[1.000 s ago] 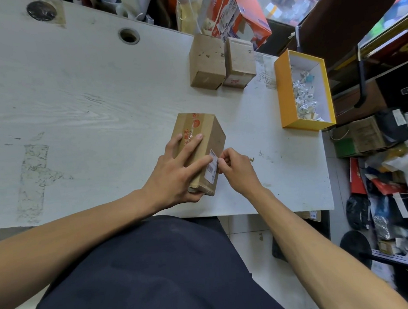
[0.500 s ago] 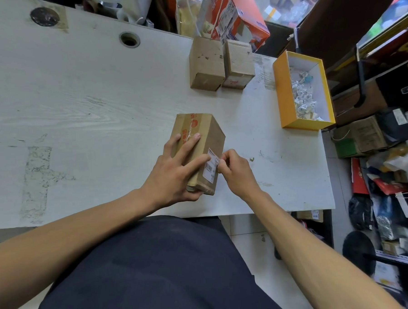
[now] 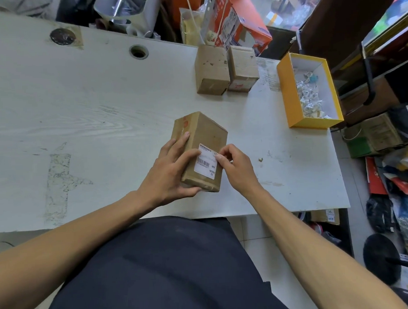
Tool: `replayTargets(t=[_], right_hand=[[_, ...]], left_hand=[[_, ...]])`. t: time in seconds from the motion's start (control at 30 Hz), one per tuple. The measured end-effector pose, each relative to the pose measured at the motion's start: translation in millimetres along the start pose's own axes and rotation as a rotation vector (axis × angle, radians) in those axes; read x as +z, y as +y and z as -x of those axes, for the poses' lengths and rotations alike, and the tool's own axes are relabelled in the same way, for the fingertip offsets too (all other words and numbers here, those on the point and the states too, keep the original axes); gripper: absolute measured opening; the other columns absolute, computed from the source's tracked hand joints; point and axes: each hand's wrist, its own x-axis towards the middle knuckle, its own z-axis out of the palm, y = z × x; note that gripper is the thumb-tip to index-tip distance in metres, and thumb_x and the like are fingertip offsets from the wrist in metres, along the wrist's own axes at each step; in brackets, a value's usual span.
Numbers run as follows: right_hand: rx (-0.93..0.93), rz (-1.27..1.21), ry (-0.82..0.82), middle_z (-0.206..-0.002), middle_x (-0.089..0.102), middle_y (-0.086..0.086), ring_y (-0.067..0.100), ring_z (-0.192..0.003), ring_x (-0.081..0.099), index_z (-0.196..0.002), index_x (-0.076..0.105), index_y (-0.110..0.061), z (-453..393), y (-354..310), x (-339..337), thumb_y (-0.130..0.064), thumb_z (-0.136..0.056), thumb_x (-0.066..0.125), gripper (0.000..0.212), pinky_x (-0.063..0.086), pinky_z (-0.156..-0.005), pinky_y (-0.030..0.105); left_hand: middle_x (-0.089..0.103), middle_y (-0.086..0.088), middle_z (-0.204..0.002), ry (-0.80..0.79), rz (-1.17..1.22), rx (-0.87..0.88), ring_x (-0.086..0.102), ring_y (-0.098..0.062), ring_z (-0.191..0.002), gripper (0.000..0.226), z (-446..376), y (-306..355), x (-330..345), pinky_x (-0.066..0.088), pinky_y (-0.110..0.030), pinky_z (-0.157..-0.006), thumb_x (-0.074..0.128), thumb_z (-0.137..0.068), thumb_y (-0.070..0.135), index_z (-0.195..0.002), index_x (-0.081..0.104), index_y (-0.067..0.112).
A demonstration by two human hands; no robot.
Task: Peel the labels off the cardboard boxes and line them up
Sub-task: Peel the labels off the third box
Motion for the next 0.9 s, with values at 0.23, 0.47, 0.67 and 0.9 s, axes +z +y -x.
replayTargets(t=[0.23,0.47,0.67,0.9], right_hand=[[-0.073,-0.004,-0.039,-0.080,0.055,0.001,0.011,-0.069,0.047,-0.080,0.055,-0.015,-12.3,-22.6,21.3,-0.017,-0.091,0.057,0.012,0.040,-0.063,0.023],[-0.103,-0.004,0.040,-0.078,0.053,-0.001,0.009,-0.068,0.046,-0.084,0.057,-0.015,-10.4,-26.0,33.1,-0.018,-0.089,0.061,0.007,0.038,-0.065,0.023],[-0.104,-0.052,0.147,-0.079,0.051,-0.008,0.004,-0.070,0.050,-0.118,0.067,-0.020,0.9,-18.8,36.4,-0.021,-0.077,0.079,0.043,0.041,-0.070,0.011],[-0.015,-0.210,0.248,-0.080,0.056,-0.005,-0.003,-0.069,0.056,-0.095,0.077,-0.015,6.7,-24.3,49.2,-0.014,-0.077,0.080,0.018,0.043,-0.066,0.008]], left_hand=[[0.015,0.001,-0.161,-0.032,0.109,-0.138,0.035,-0.016,-0.140,0.092,14.4,-19.5,-16.1,0.042,-0.031,-0.106,0.084,-0.062,0.039,-0.139,0.036,0.028],[0.014,0.003,-0.153,-0.148,0.099,-0.207,0.030,-0.001,-0.128,0.123,10.2,-28.4,-25.8,0.036,-0.019,-0.103,0.087,-0.062,0.043,-0.155,0.009,0.026],[0.017,-0.003,-0.149,-0.147,0.054,-0.195,0.037,-0.013,-0.127,0.129,7.6,-32.9,-22.2,0.035,-0.019,-0.102,0.090,-0.057,0.048,-0.155,0.011,0.021],[0.019,-0.002,-0.149,-0.104,0.076,-0.197,0.039,-0.018,-0.130,0.129,11.3,-33.3,-17.5,0.036,-0.022,-0.104,0.076,-0.051,0.065,-0.154,0.012,0.022]])
